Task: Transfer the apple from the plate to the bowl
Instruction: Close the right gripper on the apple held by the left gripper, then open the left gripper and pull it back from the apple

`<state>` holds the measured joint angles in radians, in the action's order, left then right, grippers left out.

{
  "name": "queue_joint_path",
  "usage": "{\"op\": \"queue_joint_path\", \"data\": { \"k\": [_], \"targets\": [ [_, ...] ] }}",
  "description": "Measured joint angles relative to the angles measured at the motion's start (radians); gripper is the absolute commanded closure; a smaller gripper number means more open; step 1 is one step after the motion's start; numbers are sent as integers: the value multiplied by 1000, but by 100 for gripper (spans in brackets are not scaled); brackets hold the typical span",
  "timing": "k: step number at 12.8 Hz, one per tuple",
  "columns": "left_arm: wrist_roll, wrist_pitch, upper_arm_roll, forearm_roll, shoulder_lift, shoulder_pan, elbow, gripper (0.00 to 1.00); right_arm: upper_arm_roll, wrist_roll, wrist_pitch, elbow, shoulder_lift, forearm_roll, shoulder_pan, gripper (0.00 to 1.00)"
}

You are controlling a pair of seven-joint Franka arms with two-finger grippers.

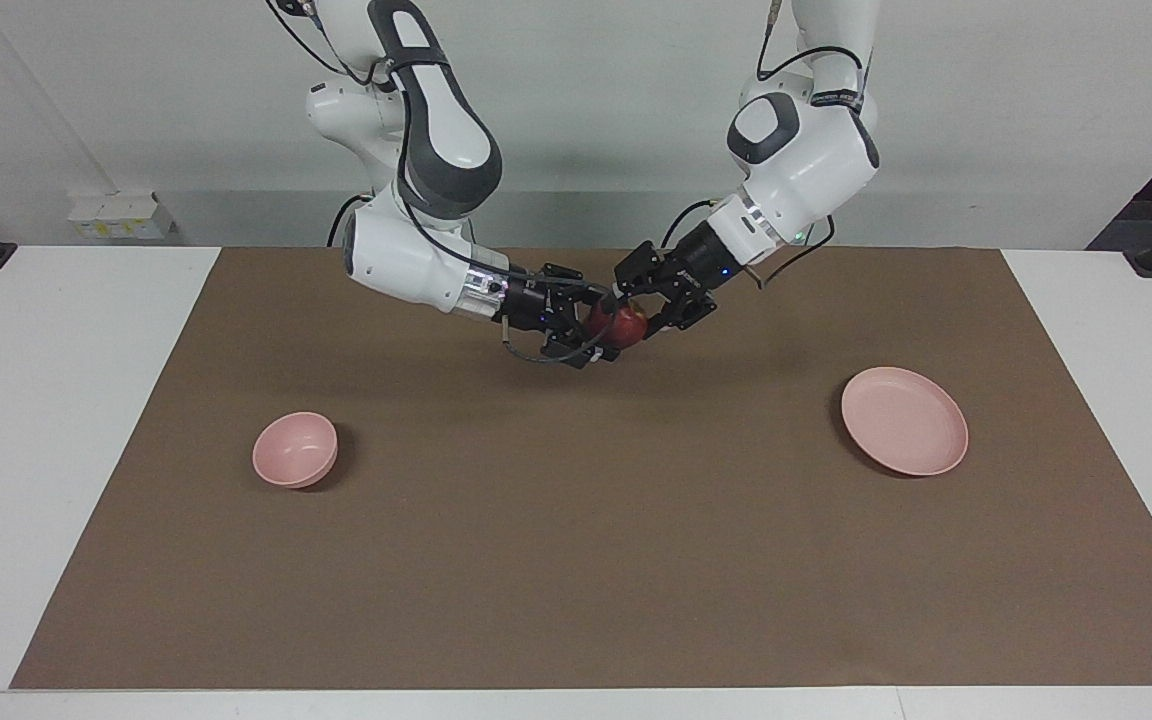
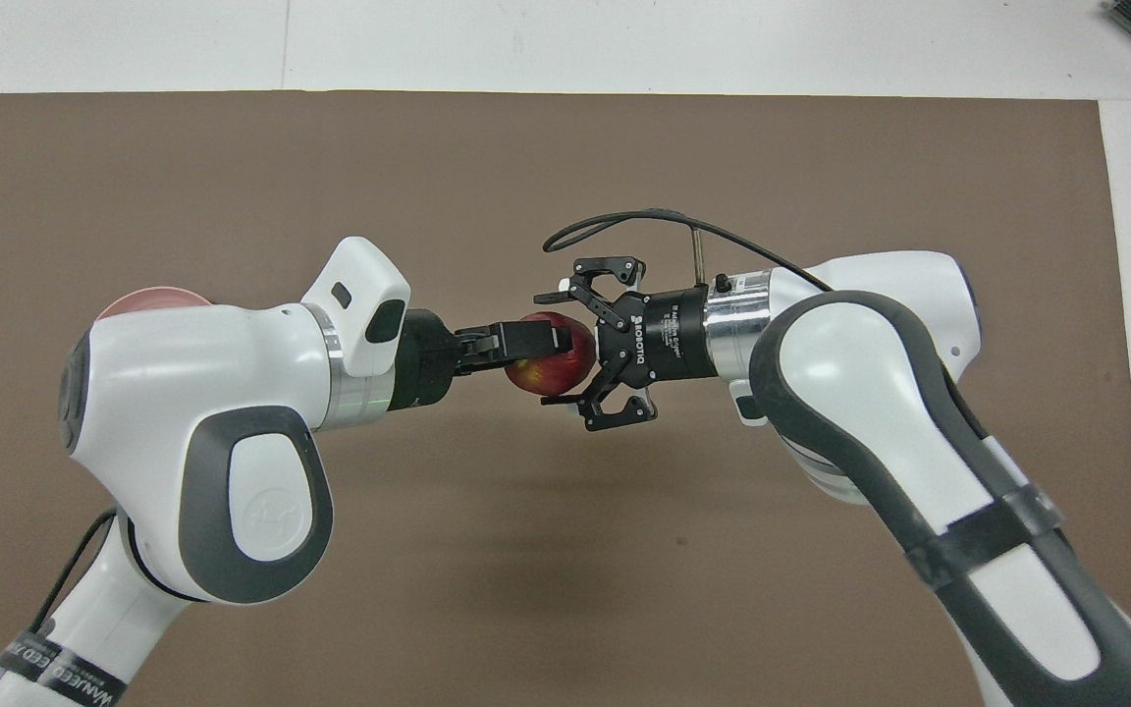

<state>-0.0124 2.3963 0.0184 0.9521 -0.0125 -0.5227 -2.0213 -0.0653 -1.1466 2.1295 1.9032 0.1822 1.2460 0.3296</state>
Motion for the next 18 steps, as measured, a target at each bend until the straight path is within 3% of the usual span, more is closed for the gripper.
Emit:
{"op": "queue_joint_path", "data": {
  "k": [2,3,5,6,7,14,18],
  "targets": [
    [2,8,1,0,1,0,1,100,0,-1,-1,3,-2,0,4,100],
    [2,8,2,0,2,0,2,92,1,-1,-2,3,-2,0,3,100],
    [2,8,2,0,2,0,2,53,1,-1,-2,3,-2,0,3,100],
    [2,8,2,0,3,0,2,20,1,-1,-2,3,-2,0,3,100],
    [2,8,2,0,3,0,2,0,1,-1,-2,3,-2,0,3,100],
    [5,-3,-4,-11,-6,7,5,0,14,-1,11,-15,-5,-53,-10,100],
    [9,-93,-15,-257,-11,93,5,0,15,-1,-13,-53,-14,-191,-77,100]
  ]
}}
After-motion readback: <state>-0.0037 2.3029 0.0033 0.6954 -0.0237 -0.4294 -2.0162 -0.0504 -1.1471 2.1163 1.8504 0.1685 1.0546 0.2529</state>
